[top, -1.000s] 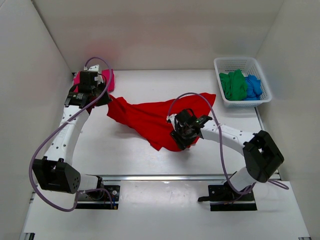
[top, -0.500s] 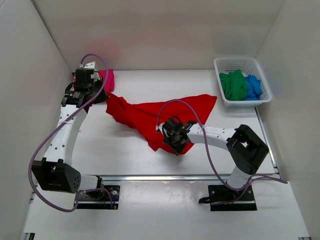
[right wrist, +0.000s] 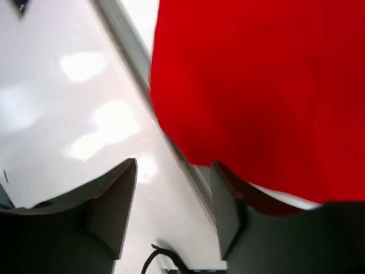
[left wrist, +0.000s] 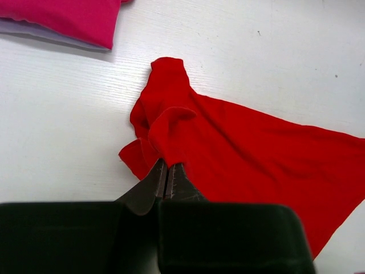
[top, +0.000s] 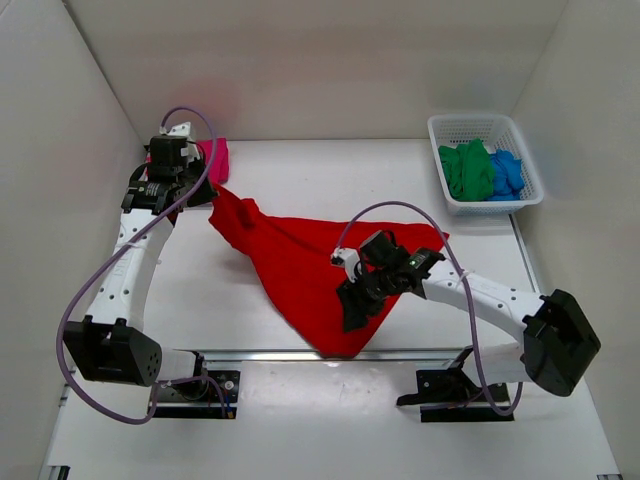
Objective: Fold and stack the t-shirts
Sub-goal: Flatten out the tshirt
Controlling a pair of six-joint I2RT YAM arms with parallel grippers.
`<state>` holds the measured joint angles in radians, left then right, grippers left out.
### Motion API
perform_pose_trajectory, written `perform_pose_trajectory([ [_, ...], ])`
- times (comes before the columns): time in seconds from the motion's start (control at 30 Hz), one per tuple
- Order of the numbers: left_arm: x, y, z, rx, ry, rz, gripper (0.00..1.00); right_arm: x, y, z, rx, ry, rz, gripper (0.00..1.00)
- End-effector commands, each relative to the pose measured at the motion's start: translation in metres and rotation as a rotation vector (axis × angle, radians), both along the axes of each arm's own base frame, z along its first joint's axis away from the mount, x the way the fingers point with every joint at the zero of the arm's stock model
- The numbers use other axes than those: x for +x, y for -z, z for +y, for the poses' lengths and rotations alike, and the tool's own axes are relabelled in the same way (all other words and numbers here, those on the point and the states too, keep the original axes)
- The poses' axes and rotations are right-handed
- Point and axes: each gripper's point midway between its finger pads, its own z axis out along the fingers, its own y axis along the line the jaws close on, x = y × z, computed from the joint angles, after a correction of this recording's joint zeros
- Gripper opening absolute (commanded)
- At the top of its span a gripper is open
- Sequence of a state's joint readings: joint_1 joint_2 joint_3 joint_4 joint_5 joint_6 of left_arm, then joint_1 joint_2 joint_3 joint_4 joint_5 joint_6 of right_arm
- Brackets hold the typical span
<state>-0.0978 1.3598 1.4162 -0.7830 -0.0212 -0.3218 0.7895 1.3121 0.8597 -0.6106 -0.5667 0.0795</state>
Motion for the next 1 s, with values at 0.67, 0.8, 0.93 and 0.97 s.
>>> perform_pose_trajectory([
  [0.67, -0.001, -0.023, -0.002, -0.013, 0.019, -0.072, 0.0, 0.075, 0.087, -0.054, -0.471, 0.361, -0.183, 0.56],
  [0.8, -0.001, -0.024, 0.002, -0.002, 0.01, -0.084, 0.0, 0.067, 0.106, -0.06, -0.53, 0.34, -0.141, 0.08],
  [0.93, 0.001, -0.02, 0.003, -0.005, 0.007, -0.073, 0.0, 0.1, 0.069, -0.056, -0.457, 0.406, -0.257, 0.0],
  [0.97, 0.0, -0.022, 0.001, -0.002, 0.013, -0.076, 0.0, 0.108, 0.061, -0.058, -0.434, 0.433, -0.258, 0.0],
])
